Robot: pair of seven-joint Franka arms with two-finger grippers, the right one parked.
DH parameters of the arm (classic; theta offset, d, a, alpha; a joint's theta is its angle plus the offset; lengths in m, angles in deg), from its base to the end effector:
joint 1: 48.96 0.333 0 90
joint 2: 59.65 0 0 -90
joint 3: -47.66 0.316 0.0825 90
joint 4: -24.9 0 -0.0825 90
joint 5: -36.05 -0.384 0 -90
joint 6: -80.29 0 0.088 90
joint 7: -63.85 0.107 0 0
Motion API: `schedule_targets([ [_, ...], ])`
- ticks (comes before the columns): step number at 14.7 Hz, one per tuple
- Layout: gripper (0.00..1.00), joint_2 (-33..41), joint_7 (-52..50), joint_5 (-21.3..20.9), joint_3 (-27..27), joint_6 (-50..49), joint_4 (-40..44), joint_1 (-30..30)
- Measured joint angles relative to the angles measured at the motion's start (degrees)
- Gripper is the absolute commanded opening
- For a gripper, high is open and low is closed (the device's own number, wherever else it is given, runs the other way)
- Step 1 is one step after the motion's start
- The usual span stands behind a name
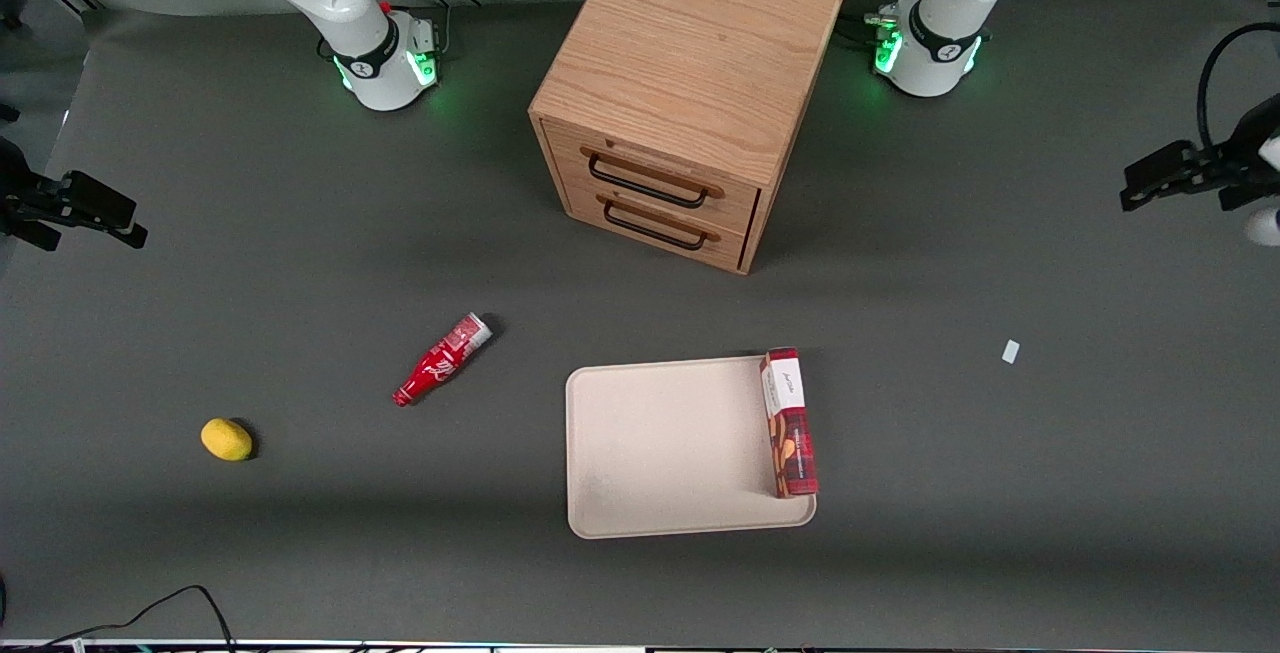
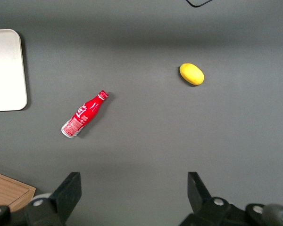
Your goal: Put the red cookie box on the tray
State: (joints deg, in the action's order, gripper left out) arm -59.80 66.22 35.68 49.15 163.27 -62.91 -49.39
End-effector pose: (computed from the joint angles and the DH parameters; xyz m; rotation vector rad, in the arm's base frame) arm 0.5424 0.0108 0.6307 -3.1345 0.0350 0.1366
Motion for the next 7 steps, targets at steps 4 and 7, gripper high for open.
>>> schedule_targets([
  [4, 1.0, 6.8, 0.9, 0.2, 1.8, 3.2, -9.2, 0.0],
  [7, 1.0, 8.1, 1.0, 0.2, 2.0, 3.4, -10.2, 0.0],
])
